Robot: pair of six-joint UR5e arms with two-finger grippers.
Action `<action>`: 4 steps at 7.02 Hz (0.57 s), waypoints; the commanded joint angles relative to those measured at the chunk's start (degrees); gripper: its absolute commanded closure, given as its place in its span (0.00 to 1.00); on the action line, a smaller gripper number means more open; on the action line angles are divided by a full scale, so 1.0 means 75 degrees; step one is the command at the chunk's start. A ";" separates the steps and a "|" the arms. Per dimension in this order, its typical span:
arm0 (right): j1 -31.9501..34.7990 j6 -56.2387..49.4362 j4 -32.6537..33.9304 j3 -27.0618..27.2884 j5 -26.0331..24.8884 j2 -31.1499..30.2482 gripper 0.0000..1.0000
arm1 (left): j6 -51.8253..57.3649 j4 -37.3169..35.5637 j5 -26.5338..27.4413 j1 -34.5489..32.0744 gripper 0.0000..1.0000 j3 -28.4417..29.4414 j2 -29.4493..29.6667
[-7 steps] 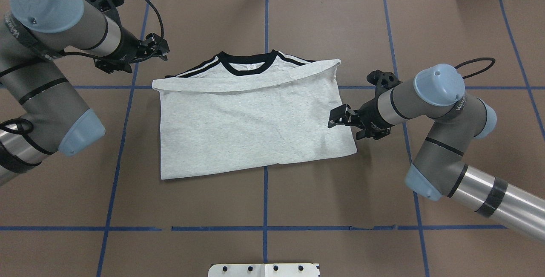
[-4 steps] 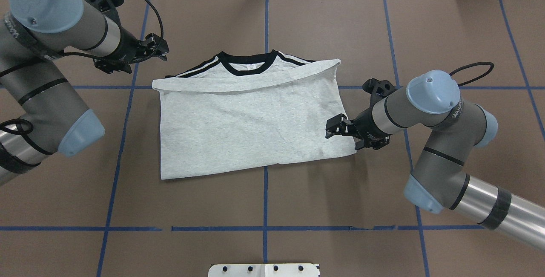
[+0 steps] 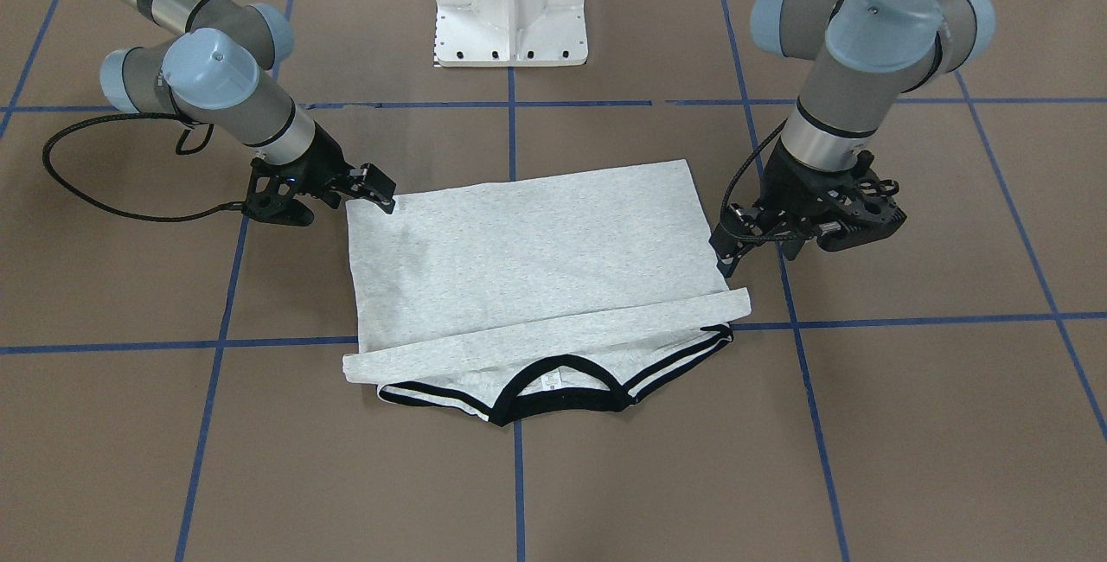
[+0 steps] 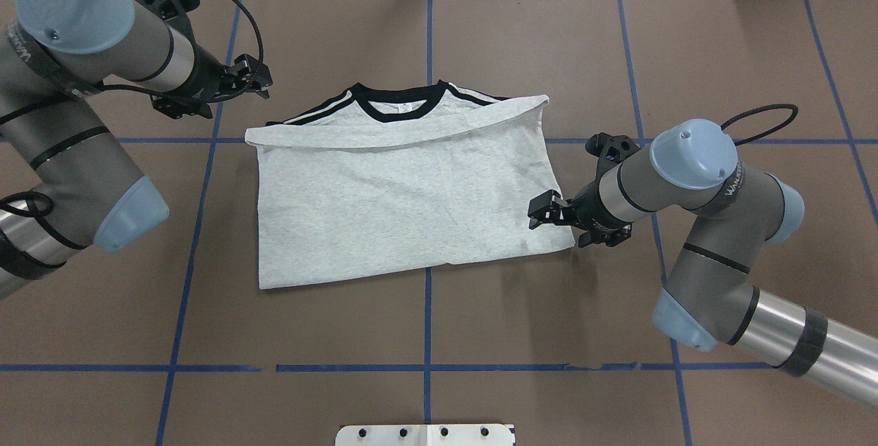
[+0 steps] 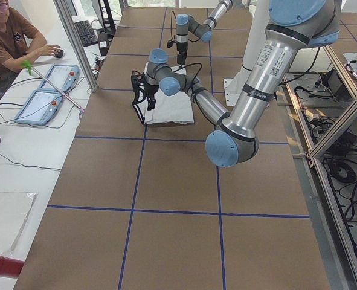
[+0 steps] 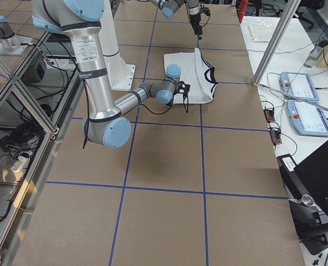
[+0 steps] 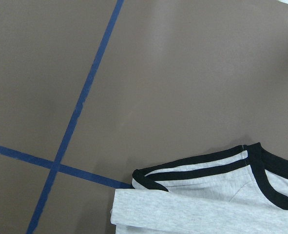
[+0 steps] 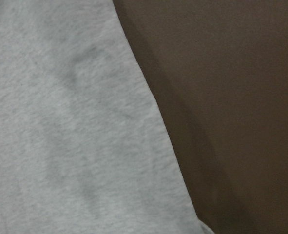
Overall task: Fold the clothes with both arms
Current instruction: 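Move the right gripper to the folded shirt's edge nearest it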
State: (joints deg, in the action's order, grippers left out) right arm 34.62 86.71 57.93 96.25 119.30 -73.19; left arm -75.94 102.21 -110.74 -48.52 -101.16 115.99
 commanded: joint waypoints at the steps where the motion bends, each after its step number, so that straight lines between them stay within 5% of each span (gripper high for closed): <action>1: -0.0069 -0.0007 0.0266 -0.0013 -0.0087 -0.0004 0.16 | 0.0000 0.0000 0.0012 0.0001 0.02 0.0000 -0.0008; 2: -0.0069 -0.0007 0.0338 -0.0001 -0.0087 0.0043 0.33 | 0.0000 0.0000 0.0012 0.0001 0.02 0.0000 -0.0008; 4: -0.0023 -0.0007 0.0338 0.0057 -0.0087 0.0032 1.00 | 0.0012 0.0000 0.0012 0.0001 0.03 0.0000 -0.0008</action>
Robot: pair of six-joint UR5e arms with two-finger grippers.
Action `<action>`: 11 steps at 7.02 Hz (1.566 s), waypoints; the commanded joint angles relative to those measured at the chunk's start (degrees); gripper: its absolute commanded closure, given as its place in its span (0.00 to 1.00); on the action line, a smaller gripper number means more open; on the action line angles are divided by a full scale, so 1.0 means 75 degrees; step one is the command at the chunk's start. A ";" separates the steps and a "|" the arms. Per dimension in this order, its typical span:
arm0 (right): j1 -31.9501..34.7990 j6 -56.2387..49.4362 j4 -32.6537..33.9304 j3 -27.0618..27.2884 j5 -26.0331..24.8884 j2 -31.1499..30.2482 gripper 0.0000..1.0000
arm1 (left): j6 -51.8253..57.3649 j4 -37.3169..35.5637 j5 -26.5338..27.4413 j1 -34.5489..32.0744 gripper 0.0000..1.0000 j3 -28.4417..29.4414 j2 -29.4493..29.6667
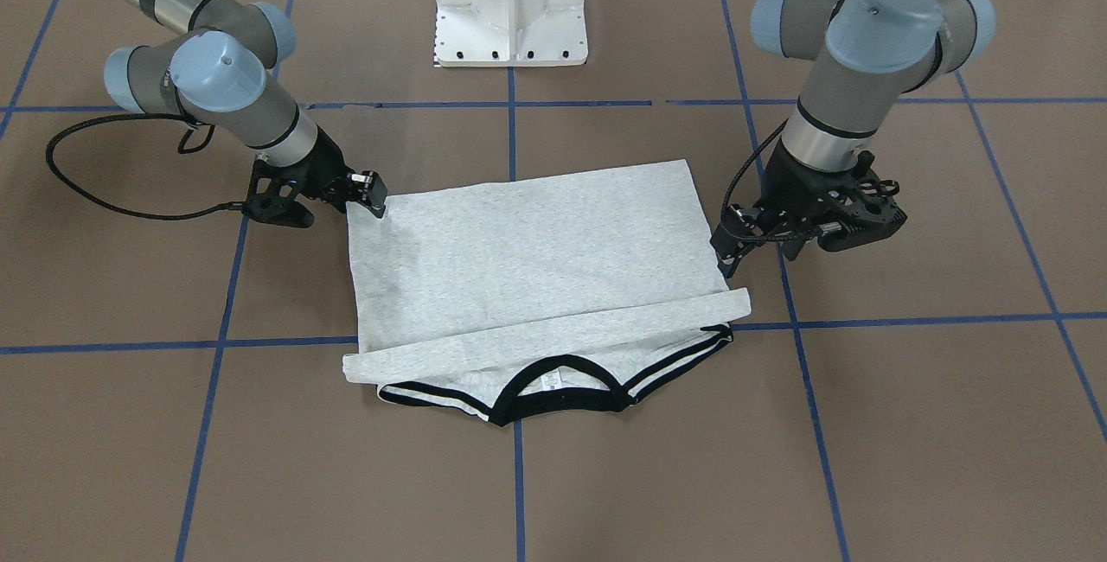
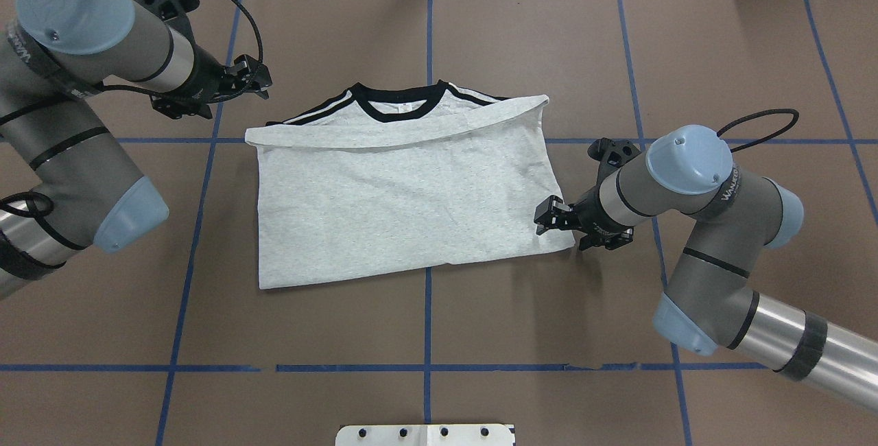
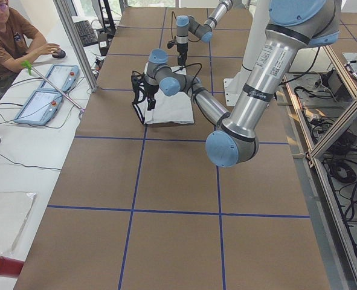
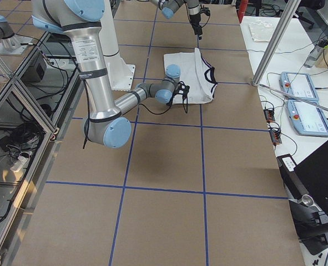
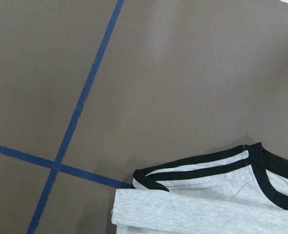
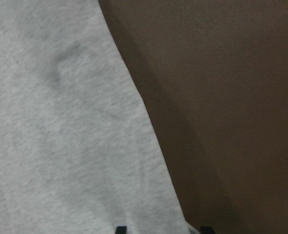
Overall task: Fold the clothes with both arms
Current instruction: 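Move the right gripper to the folded shirt's edge nearest it, then grasp the shirt edge with the right gripper and drag it toward the robot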
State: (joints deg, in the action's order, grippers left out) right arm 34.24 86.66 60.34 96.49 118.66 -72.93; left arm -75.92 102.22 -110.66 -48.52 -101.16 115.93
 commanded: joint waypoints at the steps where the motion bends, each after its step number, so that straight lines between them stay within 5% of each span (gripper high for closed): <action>1: 0.0086 -0.0012 0.0017 0.0037 -0.0002 -0.0014 1.00 | 0.0010 0.0000 0.0012 0.0000 0.03 0.0000 0.0000; 5: 0.0624 -0.0035 0.0087 0.0469 0.0115 -0.0119 1.00 | -0.0002 0.0000 0.0000 0.0012 0.05 0.0000 0.0011; 6: 0.0683 -0.0024 0.0795 0.1097 0.0081 -0.0386 1.00 | -0.0002 0.0000 0.0012 0.0012 0.05 -0.0011 0.0023; 8: 0.0672 -0.0023 0.1982 0.2586 -0.0013 -0.1275 1.00 | -0.0002 0.0000 0.0012 0.0023 0.05 -0.0023 0.0058; 11: -0.0154 -0.0023 0.1986 0.3399 -0.0002 -0.3021 1.00 | -0.0014 0.0000 0.0012 0.0047 0.05 -0.0023 0.0093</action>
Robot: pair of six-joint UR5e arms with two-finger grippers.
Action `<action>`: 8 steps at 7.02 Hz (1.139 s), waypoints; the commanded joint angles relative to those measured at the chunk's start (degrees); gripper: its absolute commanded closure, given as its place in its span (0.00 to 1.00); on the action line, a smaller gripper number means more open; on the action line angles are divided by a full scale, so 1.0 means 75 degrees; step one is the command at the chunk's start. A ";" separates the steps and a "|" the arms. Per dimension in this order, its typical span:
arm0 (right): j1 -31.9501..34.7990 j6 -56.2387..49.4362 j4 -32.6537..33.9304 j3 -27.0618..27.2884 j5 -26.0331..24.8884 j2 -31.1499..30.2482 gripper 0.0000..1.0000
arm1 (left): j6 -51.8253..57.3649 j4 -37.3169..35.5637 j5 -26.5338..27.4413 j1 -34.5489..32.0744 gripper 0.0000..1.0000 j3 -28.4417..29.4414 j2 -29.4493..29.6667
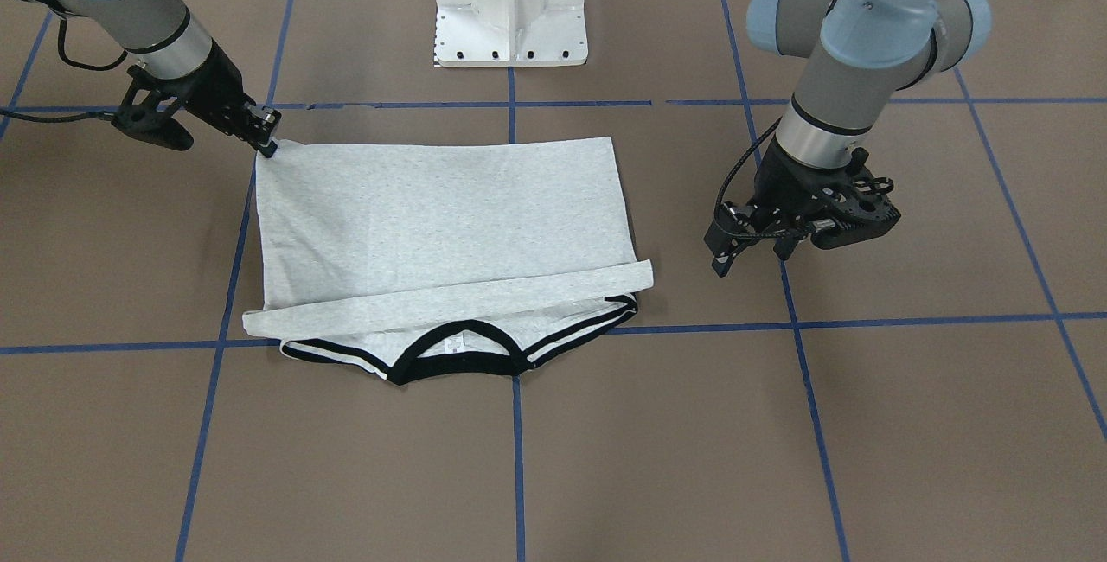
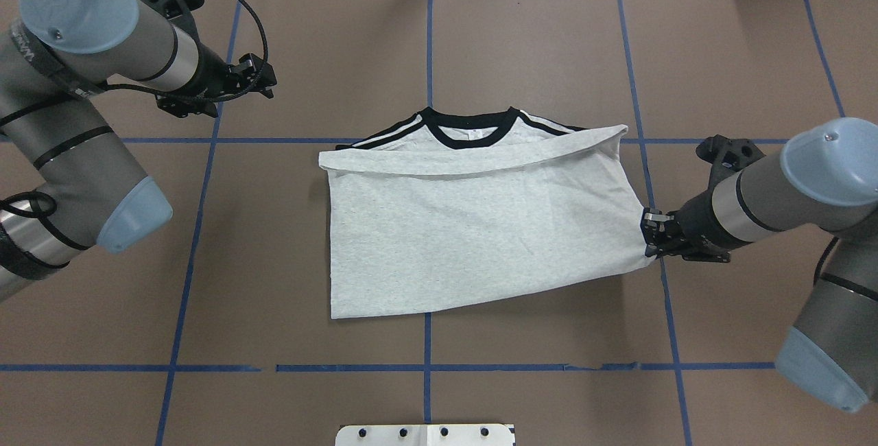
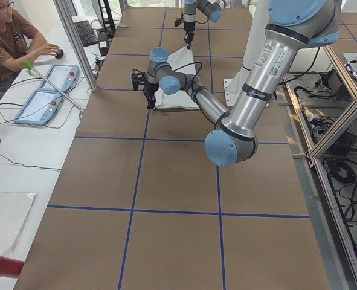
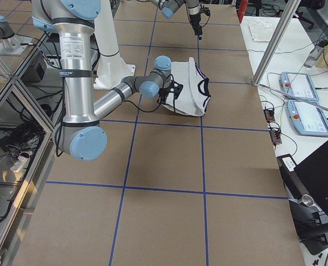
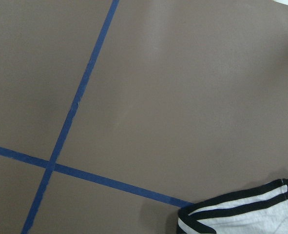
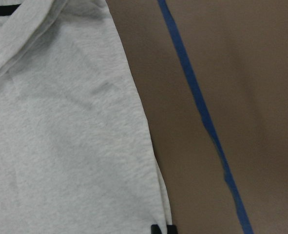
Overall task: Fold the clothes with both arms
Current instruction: 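Grasp the shirt edge with the right gripper and drag it toward the robot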
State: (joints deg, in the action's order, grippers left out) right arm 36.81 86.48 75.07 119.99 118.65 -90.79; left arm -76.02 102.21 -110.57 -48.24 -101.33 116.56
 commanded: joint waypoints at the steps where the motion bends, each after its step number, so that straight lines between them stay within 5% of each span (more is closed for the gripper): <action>1: -0.1209 0.0000 0.0021 0.0557 0.0012 -0.1213 1.00 | -0.0001 0.0000 0.0000 0.0010 0.05 -0.0024 -0.0002; 3: -0.2535 0.0081 0.0033 0.0899 0.0116 -0.1920 1.00 | -0.0013 0.0000 0.0198 0.0021 0.05 -0.0071 -0.0014; 6: -0.4492 0.1191 -0.0002 0.1145 0.0047 -0.1887 1.00 | -0.0001 0.0000 0.0235 0.0033 0.05 -0.0141 -0.0049; 7: -0.4614 0.1276 -0.0002 0.1146 0.0047 -0.1771 0.42 | -0.0001 0.0000 0.0235 0.0033 0.05 -0.0141 -0.0038; 8: -0.4569 0.1289 -0.0002 0.1158 0.0035 -0.1700 0.00 | 0.0011 0.0000 0.0235 0.0033 0.05 -0.0141 -0.0026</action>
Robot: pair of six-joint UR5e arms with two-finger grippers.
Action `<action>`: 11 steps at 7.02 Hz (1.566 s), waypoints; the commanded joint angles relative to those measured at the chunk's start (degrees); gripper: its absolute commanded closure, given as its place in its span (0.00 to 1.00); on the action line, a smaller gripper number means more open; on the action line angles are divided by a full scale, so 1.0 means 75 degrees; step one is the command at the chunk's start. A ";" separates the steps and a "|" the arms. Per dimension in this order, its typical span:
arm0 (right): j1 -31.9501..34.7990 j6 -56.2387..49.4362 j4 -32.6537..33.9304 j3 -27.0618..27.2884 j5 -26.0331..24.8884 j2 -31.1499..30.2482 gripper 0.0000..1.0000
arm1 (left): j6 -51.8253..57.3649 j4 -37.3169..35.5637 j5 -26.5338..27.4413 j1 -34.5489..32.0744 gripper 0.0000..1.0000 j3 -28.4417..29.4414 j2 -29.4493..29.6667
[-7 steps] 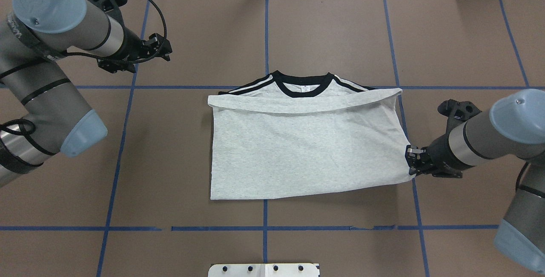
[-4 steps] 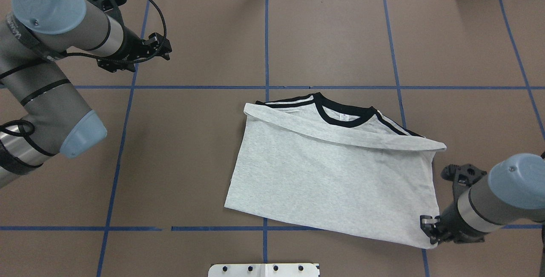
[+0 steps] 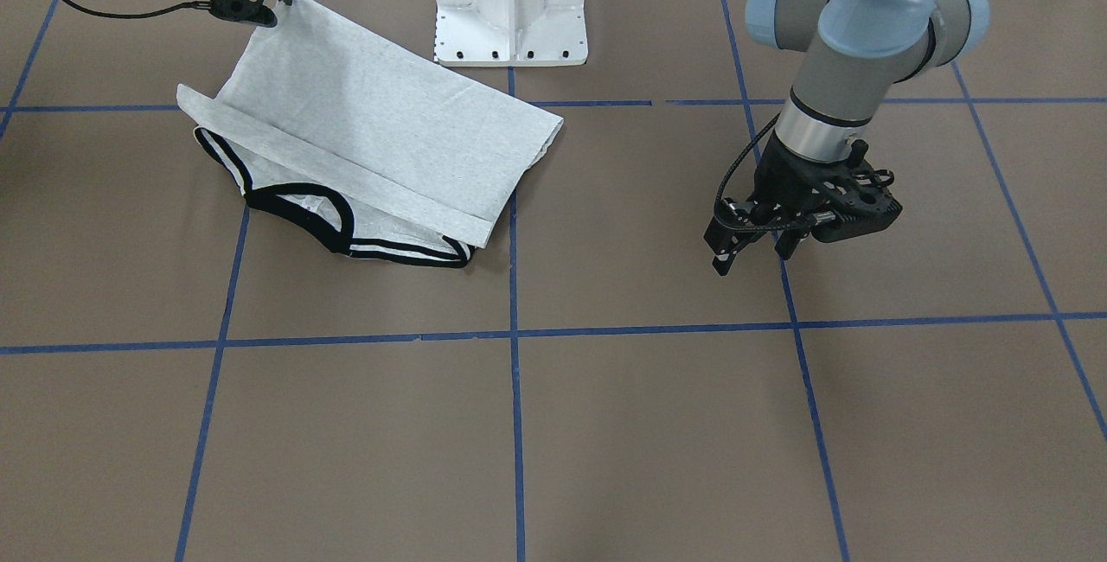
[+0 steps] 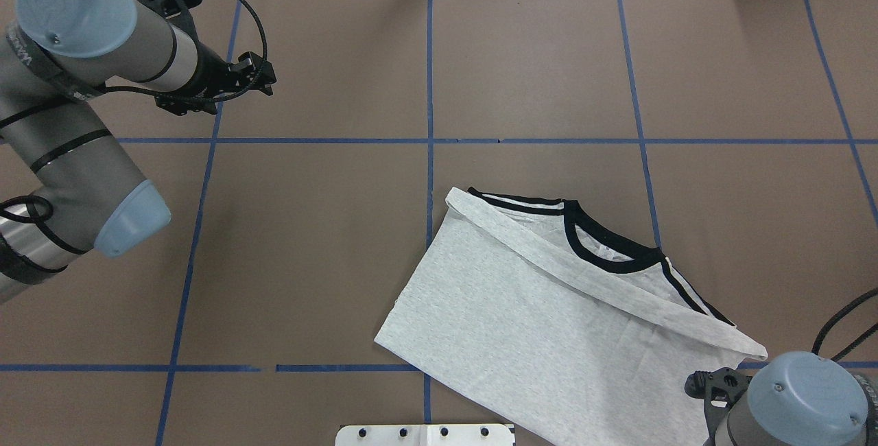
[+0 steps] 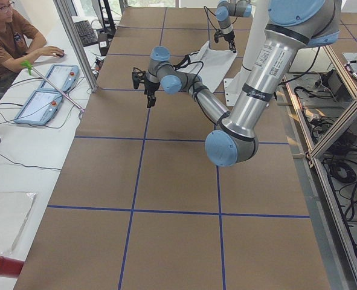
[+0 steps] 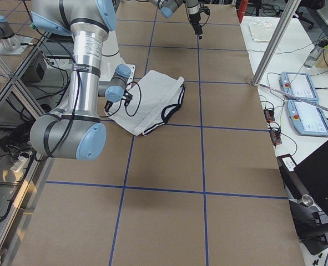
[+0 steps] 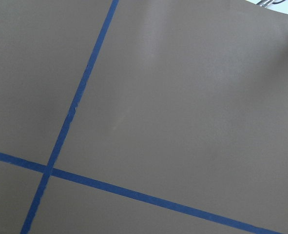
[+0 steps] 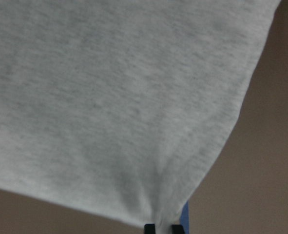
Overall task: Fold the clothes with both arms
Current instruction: 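Move the left gripper to the nearest shirt corner while the right gripper holds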
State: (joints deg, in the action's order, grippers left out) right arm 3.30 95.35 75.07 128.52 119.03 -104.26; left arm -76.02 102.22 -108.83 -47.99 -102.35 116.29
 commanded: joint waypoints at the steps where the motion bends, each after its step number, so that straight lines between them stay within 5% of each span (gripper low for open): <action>1: 0.0109 0.0153 -0.0048 0.0055 -0.0050 0.0189 0.00 | 0.0034 0.0012 -0.0009 0.0012 0.02 -0.0006 -0.0001; 4: 0.1488 0.0107 -0.0061 0.0265 -0.0331 0.0877 0.00 | -0.0233 -0.0012 -0.0103 0.0594 0.01 -0.0168 0.0058; 8: 0.3575 -0.1132 -0.0061 -0.0014 -0.0133 0.1946 0.00 | -0.3405 0.0070 0.0060 0.3275 0.01 -0.0686 0.0290; 11: 0.4001 -0.1217 -0.0061 -0.0238 -0.0097 0.2405 0.00 | -0.4243 0.0454 0.0518 0.4161 0.03 -0.0232 0.0480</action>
State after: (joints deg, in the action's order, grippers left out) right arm 32.57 86.46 74.62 127.14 118.29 -87.13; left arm -106.20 103.74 -105.52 -18.21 -106.00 119.60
